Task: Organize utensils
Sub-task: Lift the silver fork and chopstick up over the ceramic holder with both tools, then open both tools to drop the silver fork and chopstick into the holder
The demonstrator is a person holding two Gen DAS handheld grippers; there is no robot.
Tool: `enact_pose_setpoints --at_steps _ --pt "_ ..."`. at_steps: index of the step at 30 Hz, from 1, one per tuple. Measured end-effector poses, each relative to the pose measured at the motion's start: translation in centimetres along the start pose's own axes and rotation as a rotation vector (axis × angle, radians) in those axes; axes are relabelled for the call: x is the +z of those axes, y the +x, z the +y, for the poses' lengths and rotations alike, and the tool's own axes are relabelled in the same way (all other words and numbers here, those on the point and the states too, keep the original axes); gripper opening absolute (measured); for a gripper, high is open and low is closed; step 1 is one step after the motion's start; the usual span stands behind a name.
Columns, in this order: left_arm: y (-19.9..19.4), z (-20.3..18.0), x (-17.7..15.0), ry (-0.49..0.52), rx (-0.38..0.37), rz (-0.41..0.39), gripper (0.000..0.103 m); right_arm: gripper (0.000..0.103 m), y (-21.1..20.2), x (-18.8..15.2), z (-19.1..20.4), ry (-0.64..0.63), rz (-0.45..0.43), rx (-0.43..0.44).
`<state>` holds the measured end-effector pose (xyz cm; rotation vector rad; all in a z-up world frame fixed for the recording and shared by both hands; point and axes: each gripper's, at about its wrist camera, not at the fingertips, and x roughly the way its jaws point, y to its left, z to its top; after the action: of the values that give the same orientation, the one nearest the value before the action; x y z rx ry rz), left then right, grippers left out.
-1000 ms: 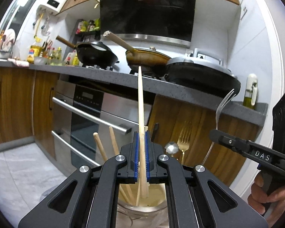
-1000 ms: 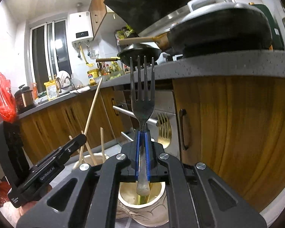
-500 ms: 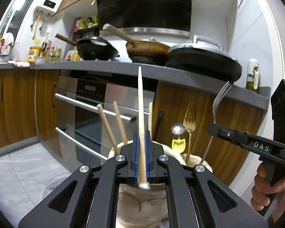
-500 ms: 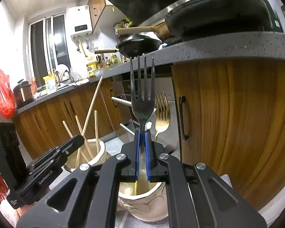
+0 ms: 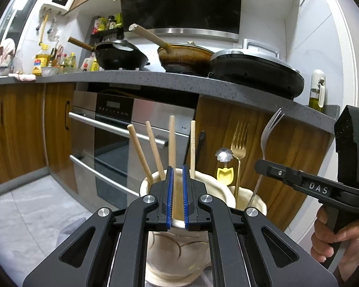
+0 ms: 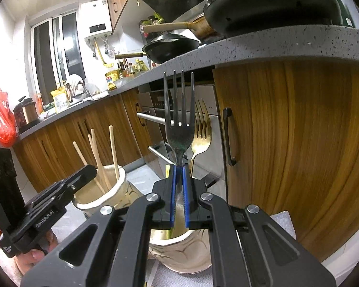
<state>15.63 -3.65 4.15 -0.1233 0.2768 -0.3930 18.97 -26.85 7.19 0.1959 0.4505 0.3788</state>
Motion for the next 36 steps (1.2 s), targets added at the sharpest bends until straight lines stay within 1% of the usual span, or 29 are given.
enact_pose_setpoints --at_steps 4,5,6,9,14,19,22,23,25,27,29,30,32,33,35,36 --pt "-0.5 -0.2 0.0 0.009 0.001 0.009 0.015 0.005 0.7 -0.1 -0.1 0.008 0.026 -0.011" --pt "-0.6 -0.3 0.1 0.01 -0.001 0.007 0.02 0.005 0.9 -0.1 -0.3 0.015 0.034 -0.015" --pt "-0.8 -0.3 0.1 0.01 -0.005 0.005 0.028 0.005 1.1 -0.2 -0.4 0.025 0.043 -0.018" --pt "-1.2 -0.5 0.2 0.015 -0.008 -0.003 0.042 0.005 1.6 -0.3 -0.7 0.038 0.061 -0.048" --pt "-1.4 -0.6 0.2 0.012 -0.004 0.001 0.05 0.005 2.3 -0.5 -1.2 0.057 0.082 -0.052" --pt "-1.5 -0.5 0.2 0.005 0.003 0.01 0.057 0.005 2.7 -0.8 -1.0 0.046 0.095 -0.056" --pt "-1.7 -0.4 0.3 0.005 0.013 0.015 0.059 0.008 2.9 -0.8 -1.0 0.043 0.1 -0.064" --pt "-1.8 -0.5 0.4 0.009 0.019 0.016 0.061 0.011 2.9 -0.8 -1.0 0.041 0.104 -0.068" --pt "-2.0 -0.5 0.5 0.015 0.027 0.017 0.061 0.014 2.7 -0.7 -1.0 0.041 0.101 -0.073" --pt "-2.3 -0.5 0.7 0.015 0.035 0.02 0.065 0.02 2.1 -0.6 -1.1 0.046 0.096 -0.075" --pt "-2.5 -0.5 0.8 0.015 0.046 0.026 0.068 0.033 1.4 -0.5 -1.1 0.051 0.088 -0.075" --pt "-2.6 -0.5 1.0 0.017 0.059 0.03 0.071 0.036 1.0 -0.5 -1.1 0.053 0.082 -0.074" --pt "-2.9 -0.5 1.3 0.019 0.079 0.039 0.073 0.047 -0.2 -0.5 -0.9 0.054 0.067 -0.073" --pt "-3.2 -0.6 1.4 0.019 0.085 0.042 0.076 0.05 -0.9 -0.7 -0.9 0.055 0.064 -0.072" --pt "-3.7 -0.8 1.6 0.023 0.101 0.045 0.081 0.067 -2.0 -1.0 -1.0 0.062 0.061 -0.062" --pt "-4.0 -0.9 1.7 0.027 0.109 0.048 0.083 0.07 -2.3 -1.0 -0.9 0.065 0.061 -0.058"
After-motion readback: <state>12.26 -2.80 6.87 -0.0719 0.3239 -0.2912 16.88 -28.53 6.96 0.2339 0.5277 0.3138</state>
